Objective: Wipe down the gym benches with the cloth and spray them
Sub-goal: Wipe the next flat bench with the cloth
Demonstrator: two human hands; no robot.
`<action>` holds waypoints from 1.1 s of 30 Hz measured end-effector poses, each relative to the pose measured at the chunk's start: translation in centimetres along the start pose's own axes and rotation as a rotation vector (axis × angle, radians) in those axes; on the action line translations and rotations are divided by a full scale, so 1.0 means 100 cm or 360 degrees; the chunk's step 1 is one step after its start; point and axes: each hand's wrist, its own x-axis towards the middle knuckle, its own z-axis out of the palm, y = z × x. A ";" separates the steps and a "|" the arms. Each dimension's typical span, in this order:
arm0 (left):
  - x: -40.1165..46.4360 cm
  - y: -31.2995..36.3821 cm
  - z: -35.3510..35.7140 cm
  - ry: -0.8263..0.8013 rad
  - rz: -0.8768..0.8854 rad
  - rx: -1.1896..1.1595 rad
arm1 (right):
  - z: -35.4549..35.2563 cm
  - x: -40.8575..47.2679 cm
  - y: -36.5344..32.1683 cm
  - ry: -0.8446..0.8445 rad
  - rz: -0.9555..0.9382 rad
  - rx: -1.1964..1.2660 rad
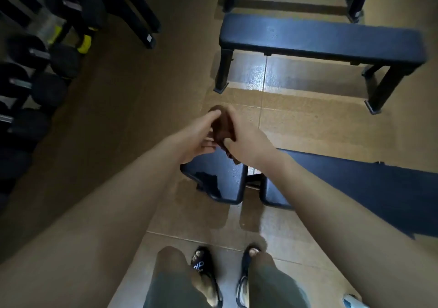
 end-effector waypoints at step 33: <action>0.141 0.282 -0.364 -0.0519 0.0068 0.0285 | -0.001 0.322 -0.237 0.0152 0.0732 0.1988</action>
